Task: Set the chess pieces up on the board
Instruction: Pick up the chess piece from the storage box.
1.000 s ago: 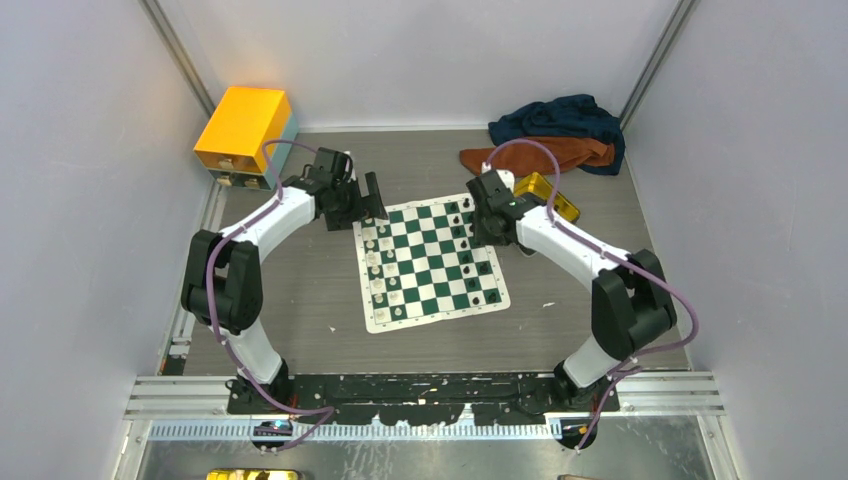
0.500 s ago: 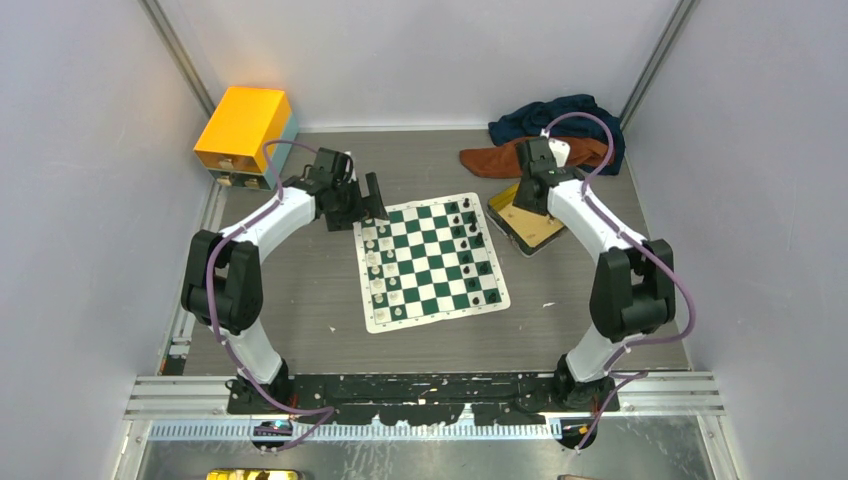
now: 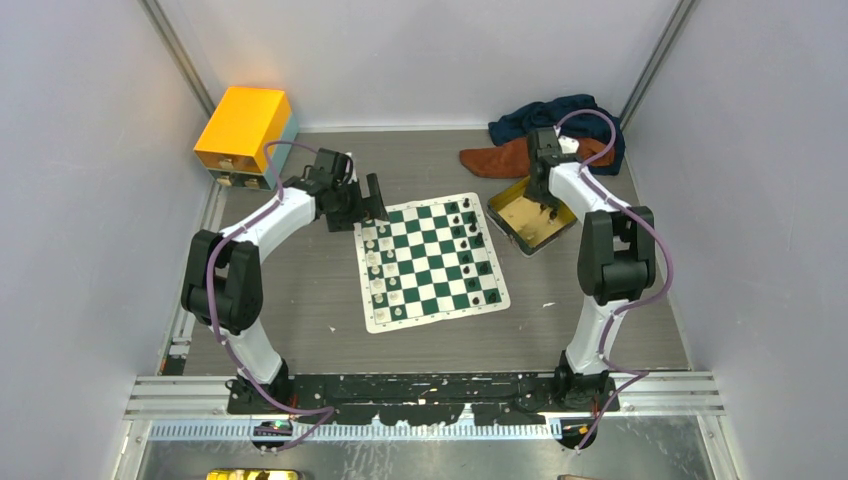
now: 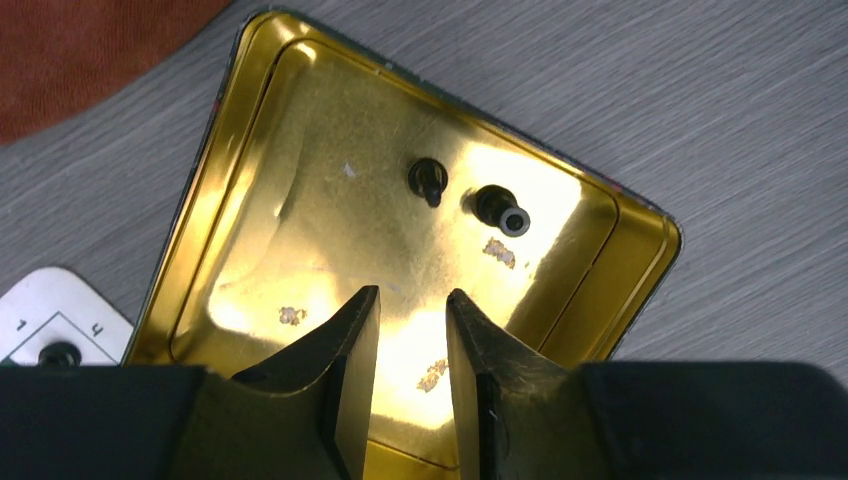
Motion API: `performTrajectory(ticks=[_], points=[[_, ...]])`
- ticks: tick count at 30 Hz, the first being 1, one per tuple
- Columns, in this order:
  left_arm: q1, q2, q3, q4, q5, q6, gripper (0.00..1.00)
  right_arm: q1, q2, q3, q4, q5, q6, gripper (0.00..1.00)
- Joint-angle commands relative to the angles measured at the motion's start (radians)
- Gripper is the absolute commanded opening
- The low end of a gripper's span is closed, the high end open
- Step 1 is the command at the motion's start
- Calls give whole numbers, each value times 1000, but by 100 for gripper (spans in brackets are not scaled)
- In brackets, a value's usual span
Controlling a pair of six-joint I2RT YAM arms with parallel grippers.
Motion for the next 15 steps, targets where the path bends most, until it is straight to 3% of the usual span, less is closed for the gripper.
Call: performTrajectory(ticks=[1, 15], points=[[-3, -2, 16, 37, 19, 25, 100, -20, 17, 68, 34, 29, -12, 37], [-3, 26, 44, 33, 21, 28, 100, -60, 105, 135, 38, 7, -31, 37]])
